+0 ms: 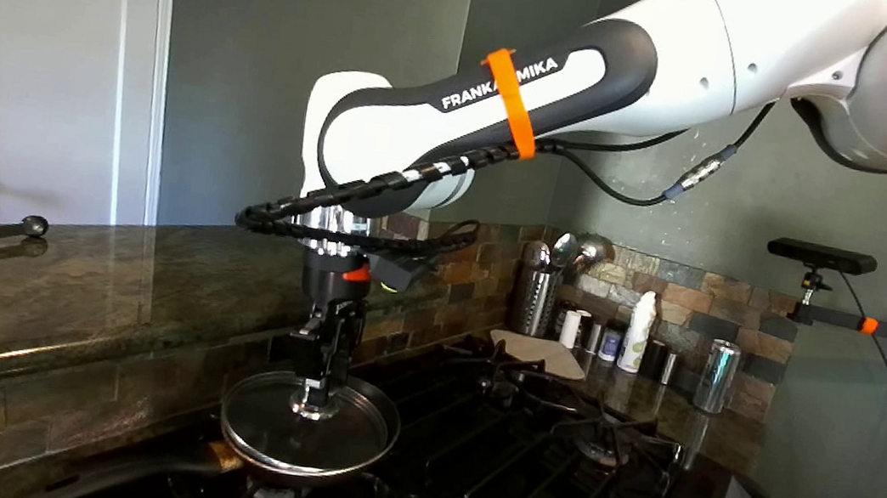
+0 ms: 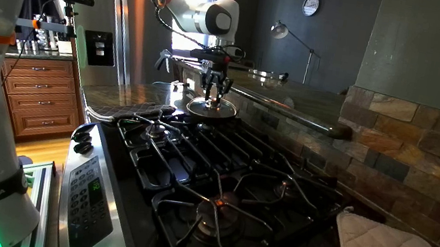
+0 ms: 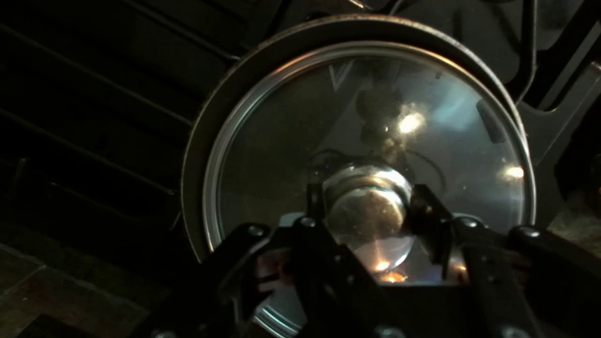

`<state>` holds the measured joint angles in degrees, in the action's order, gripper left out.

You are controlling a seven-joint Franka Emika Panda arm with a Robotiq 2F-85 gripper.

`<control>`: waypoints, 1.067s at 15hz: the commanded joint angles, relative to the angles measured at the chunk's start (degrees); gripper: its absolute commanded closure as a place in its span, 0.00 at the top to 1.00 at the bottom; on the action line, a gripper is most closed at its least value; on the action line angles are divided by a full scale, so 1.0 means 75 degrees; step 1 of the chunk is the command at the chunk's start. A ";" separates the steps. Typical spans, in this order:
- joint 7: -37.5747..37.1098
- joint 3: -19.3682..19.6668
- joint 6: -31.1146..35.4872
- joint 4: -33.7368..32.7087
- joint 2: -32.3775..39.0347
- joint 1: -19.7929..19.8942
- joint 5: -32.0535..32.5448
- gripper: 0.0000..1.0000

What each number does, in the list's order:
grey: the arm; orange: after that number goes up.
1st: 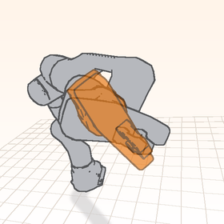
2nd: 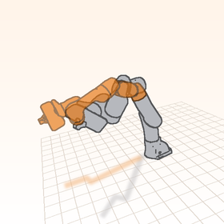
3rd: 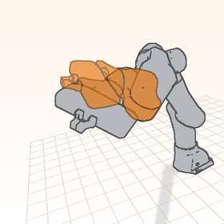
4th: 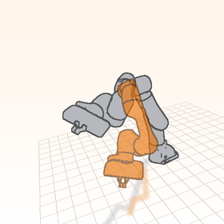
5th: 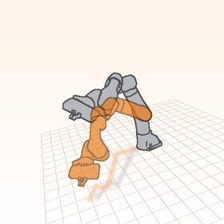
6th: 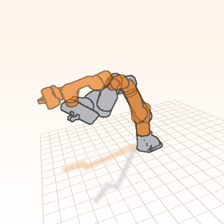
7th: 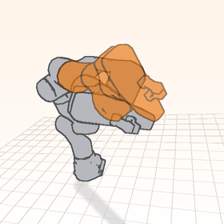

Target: Put the glass lid on the pan.

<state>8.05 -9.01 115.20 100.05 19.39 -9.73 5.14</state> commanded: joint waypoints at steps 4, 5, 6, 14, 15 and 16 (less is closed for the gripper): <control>0.0077 0.0018 -0.0208 -0.0152 -0.0015 -0.0045 0.0141 0.23; 0.0055 0.0023 -0.0204 -0.0148 -0.0028 -0.0057 0.0182 0.23; 0.0051 0.0023 -0.0210 -0.0150 -0.0041 -0.0062 0.0215 0.23; -0.0053 0.0043 -0.0082 -0.0163 -0.0129 -0.0108 0.0513 0.23; -0.0087 0.0043 -0.0031 -0.0128 -0.0144 -0.0131 0.0579 0.23; -0.0135 0.0048 0.0012 -0.0095 -0.0161 -0.0157 0.0661 0.23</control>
<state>8.20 -9.01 115.18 99.15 19.07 -9.88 8.00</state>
